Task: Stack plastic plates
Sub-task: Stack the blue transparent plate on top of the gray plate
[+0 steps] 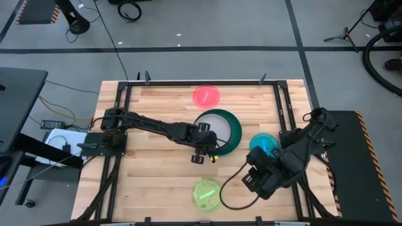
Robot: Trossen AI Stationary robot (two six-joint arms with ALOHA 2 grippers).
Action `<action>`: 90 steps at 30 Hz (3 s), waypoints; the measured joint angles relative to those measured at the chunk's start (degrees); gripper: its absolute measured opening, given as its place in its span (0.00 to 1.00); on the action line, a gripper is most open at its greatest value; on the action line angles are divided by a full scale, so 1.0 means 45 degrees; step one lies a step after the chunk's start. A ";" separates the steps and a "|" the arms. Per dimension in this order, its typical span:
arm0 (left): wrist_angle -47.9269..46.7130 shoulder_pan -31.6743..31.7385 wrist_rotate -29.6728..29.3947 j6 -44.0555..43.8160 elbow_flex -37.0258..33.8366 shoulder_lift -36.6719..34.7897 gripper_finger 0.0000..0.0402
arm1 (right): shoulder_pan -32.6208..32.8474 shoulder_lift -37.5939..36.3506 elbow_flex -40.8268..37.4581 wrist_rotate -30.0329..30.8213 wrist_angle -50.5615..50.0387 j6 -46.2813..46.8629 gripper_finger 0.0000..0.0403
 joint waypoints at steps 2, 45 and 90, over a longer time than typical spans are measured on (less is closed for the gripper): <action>-0.0521 0.0008 -0.0003 -0.0357 0.0143 -0.0292 0.39 | -0.0365 0.0005 -0.0615 -0.0400 0.0016 0.0454 0.38; -0.6027 -0.1292 -0.2671 -0.4863 0.0106 -1.1780 0.37 | -0.2258 -0.0068 -1.1928 -0.2990 0.7471 -0.5622 0.38; -0.6905 -0.1297 -0.2671 -0.4507 0.0103 -1.1800 0.37 | -0.5162 0.0053 -0.5144 0.3192 0.7670 -2.1741 0.01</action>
